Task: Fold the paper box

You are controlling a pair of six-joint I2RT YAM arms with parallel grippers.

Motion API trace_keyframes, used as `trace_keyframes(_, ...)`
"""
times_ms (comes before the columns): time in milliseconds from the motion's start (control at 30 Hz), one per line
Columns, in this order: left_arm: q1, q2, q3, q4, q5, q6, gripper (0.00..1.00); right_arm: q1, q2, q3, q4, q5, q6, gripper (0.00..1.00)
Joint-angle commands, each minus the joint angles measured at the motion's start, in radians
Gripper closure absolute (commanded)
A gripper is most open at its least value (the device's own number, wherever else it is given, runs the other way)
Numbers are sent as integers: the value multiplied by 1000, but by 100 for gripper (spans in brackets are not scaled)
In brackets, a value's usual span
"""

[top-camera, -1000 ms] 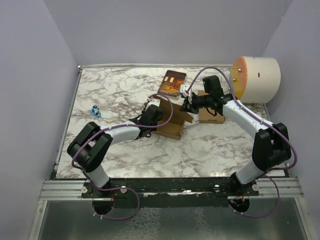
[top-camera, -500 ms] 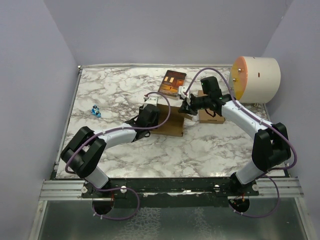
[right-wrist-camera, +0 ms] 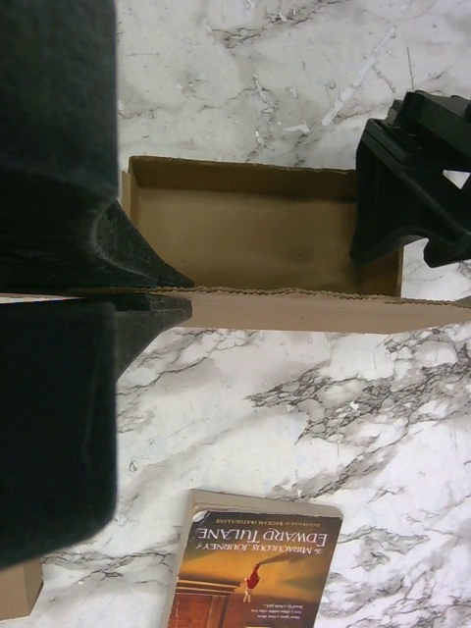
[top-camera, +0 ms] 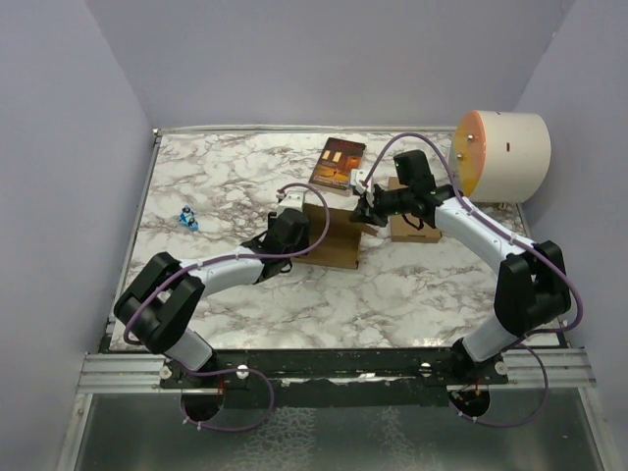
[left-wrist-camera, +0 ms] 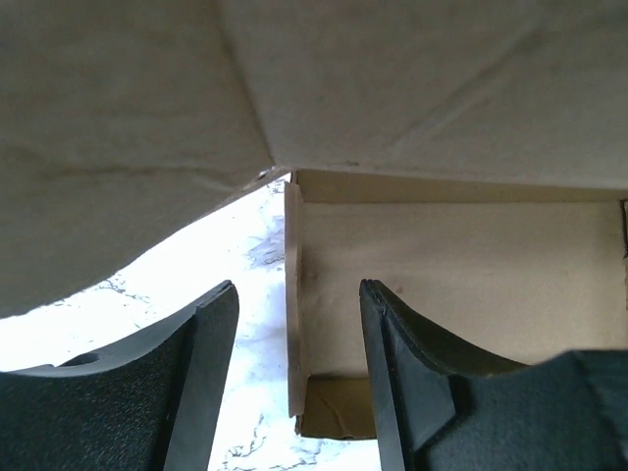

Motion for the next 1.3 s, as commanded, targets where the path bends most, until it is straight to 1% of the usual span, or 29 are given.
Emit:
trace_keyframes(0,10,32,14,53,-8,-21,45,7,-10,-6,-22,-30,11,99)
trace_keyframes(67,11,52,24,56,-16,-22,48,7,-10,-7,-21,-29,10,99)
trace_keyframes(167,11,72,25,65,-23,-18,56,7,-9,-7,-21,-30,9,99)
trace_keyframes(267,11,89,26,63,-30,-14,62,7,-8,-8,-22,-32,8,99)
trace_keyframes(333,11,96,22,63,-37,-12,75,7,-7,-8,-21,-33,8,99)
trace_keyframes(500,11,112,23,63,-40,-4,89,7,-8,-9,-24,-36,7,99)
trace_keyframes(567,11,111,22,63,-41,0,92,7,-9,-7,-22,-38,7,99)
trace_keyframes(633,11,106,18,66,-44,7,93,7,-9,-6,-23,-39,8,99)
trace_keyframes(700,11,95,14,71,-37,16,92,7,-10,-6,-21,-41,11,99)
trace_keyframes(733,11,86,14,68,-33,17,89,7,-10,-5,-21,-41,14,99)
trace_keyframes(833,11,45,10,59,-21,11,70,7,-10,-5,-16,-38,25,99)
trace_keyframes(933,11,-22,-3,54,-5,0,58,7,-11,-5,-12,-36,31,99)
trace_keyframes(1067,12,-96,-20,28,17,-9,51,5,-15,-2,-14,-36,34,99)
trace_keyframes(1200,11,-176,-74,18,55,-30,51,4,-25,-4,-10,-42,43,99)
trace_keyframes(1267,11,-231,-113,7,72,-52,53,4,-23,-2,-9,-46,44,99)
